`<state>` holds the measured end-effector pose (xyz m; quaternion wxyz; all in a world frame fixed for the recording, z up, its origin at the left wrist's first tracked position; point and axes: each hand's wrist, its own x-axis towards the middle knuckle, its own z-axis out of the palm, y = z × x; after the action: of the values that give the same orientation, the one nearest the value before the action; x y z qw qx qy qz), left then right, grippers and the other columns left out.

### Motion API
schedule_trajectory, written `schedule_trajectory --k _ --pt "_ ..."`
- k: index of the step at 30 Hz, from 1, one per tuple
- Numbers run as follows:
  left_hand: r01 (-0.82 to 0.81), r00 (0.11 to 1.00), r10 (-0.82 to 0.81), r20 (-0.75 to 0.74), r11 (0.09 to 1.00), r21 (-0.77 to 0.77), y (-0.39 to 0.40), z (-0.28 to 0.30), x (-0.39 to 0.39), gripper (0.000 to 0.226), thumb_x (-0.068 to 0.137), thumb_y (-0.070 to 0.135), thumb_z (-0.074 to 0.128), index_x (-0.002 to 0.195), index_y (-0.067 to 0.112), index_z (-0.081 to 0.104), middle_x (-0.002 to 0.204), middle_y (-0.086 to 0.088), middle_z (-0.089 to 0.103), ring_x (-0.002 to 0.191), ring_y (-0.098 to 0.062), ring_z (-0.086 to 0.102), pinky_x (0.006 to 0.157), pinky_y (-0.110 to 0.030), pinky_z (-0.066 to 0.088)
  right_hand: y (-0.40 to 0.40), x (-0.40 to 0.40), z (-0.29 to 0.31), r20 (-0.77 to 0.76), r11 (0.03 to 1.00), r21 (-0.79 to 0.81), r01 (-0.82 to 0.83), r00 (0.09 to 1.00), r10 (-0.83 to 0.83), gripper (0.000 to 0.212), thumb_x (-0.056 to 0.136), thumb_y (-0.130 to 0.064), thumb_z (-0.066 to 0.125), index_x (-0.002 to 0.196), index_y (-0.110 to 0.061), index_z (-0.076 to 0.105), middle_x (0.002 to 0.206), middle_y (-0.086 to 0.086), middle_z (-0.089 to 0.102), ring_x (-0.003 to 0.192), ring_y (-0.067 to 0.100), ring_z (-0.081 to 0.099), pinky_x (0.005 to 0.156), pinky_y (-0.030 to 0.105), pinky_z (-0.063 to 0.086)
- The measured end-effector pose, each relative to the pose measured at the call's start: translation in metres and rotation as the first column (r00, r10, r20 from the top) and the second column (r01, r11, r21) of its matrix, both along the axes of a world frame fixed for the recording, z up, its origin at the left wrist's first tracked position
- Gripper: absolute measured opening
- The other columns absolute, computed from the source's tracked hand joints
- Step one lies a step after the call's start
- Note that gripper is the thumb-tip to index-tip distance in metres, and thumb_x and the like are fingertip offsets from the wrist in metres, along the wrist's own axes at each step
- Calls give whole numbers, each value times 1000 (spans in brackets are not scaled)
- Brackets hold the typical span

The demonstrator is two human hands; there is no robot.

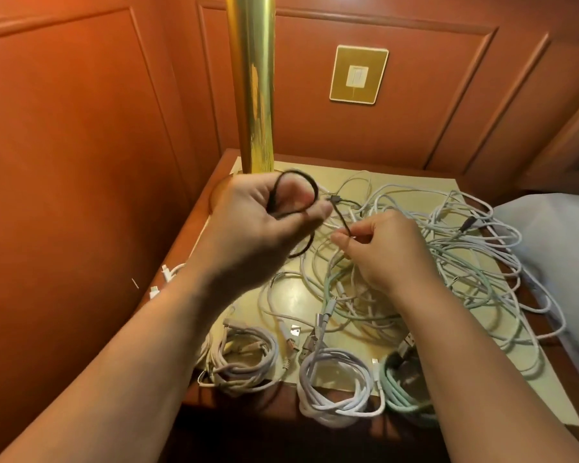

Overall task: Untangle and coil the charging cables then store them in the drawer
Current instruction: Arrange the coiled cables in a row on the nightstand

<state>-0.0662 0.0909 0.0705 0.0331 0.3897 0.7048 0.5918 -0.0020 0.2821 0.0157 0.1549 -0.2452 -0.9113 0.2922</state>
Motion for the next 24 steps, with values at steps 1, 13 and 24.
schedule_trajectory --k 1,13,24 --pt "-30 999 26 36 994 103 0 2 -2 24 93 9 72 84 -11 65 61 -7 58 58 -4 52 57 -15 44 3 2 -1 11 1000 -5 28 1000 -28 23 93 -48 74 102 -29 83 75 -8 73 71 14 68 70 37 60" --pt "-188 957 208 200 976 -112 11 -25 -5 20 91 23 77 75 15 68 52 22 56 52 6 52 55 -5 37 -7 13 6 -126 989 146 -22 991 41 25 98 -47 67 102 -28 83 86 -6 76 76 20 68 65 38 57" --pt "-92 966 92 244 996 -10 20 -23 7 8 85 15 81 91 9 80 82 3 79 80 -8 75 69 -15 54 -31 17 7 -197 965 197 -174 957 213 20 97 -34 69 104 -21 82 98 0 77 85 27 69 70 45 58"
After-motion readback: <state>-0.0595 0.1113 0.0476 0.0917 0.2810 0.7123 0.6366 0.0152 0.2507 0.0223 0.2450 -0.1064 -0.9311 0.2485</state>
